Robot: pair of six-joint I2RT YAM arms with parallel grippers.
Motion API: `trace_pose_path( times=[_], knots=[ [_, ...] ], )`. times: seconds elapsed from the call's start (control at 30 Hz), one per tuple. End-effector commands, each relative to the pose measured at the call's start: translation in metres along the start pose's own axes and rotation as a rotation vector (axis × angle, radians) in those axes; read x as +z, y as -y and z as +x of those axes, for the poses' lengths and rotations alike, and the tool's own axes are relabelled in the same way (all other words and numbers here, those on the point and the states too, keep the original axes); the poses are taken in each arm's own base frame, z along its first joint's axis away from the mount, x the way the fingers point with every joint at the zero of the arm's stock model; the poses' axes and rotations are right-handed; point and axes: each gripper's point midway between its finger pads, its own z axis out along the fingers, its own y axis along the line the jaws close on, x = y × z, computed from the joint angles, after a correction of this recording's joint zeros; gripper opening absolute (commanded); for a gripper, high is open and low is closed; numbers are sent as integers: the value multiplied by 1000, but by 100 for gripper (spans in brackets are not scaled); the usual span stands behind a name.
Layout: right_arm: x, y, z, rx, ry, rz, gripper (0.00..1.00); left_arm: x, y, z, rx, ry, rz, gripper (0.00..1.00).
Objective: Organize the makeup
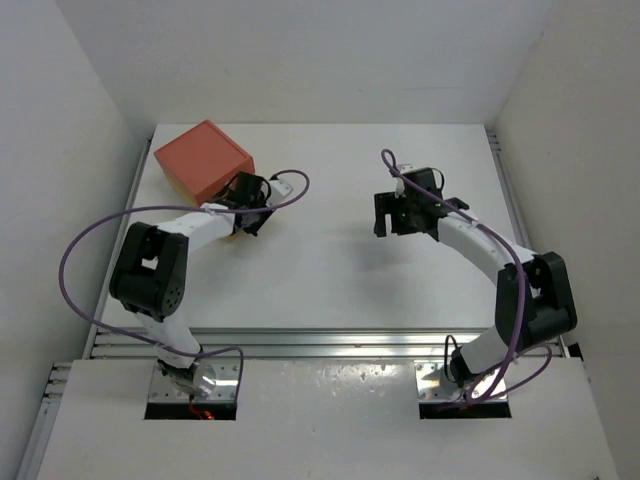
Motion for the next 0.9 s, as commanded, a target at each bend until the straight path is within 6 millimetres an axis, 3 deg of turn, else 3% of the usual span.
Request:
trace_pose_path(
  times=[0.0,0.13,0.17,0.2,0.27,0.3,0.33,0.37,0.4,0.43,0.47,0.5,0.53,0.57,0.6,0.63,0.7,0.73,0.77,0.8,0.83,0.87],
  knots=[
    [-2,-9,-22,-67,39,-14,82,-42,7,-49,44,168,75,2],
    [9,-43,-37,-48,86,-117,80,-79,-4,-83,21,291,66,6],
    [15,-52,-49,-29,137,-150,77,-82,-6,-91,-15,307,64,7],
    [22,-64,-50,34,139,-197,59,-90,-23,-101,-62,330,38,7],
    [33,-89,-84,53,286,-298,30,-90,-45,-105,-201,312,15,7],
    [44,-104,-83,114,281,-340,18,-87,-69,-99,-263,282,-26,7],
    [45,-124,-113,114,385,-418,4,-97,-88,-110,-303,268,-38,7],
    [48,-135,-118,122,392,-464,1,-80,-96,-103,-357,209,-37,7],
    [75,-142,-105,203,328,-487,0,-80,-113,-98,-393,189,-57,7],
    [73,-153,-126,221,382,-536,0,-85,-128,-106,-404,202,-83,7],
    [68,-166,-146,271,430,-590,0,-84,-134,-101,-413,185,-98,7],
    [69,-174,-157,296,452,-619,0,-80,-136,-97,-392,169,-110,7],
    [96,-178,-149,349,440,-639,0,-84,-151,-93,-388,159,-164,9],
    [90,-190,-167,383,491,-697,0,-80,-163,-90,-389,158,-205,10],
    [98,-198,-175,395,516,-730,0,-79,-171,-85,-399,144,-231,10],
    [114,-204,-167,408,493,-739,0,-68,-182,-72,-430,119,-252,10],
    [117,-231,-175,376,506,-773,0,-62,-195,-70,-470,125,-258,10],
    [127,-233,-171,347,510,-750,0,-57,-200,-65,-500,119,-256,10],
    [132,-245,-167,334,485,-745,0,-46,-200,-64,-500,111,-252,10],
    [135,-241,-169,333,485,-735,0,-41,-199,-66,-511,123,-243,10],
    [134,-258,-158,304,468,-745,0,-37,-203,-63,-528,125,-250,10],
    [139,-260,-151,299,450,-736,0,-36,-203,-64,-537,133,-252,10]
  ],
)
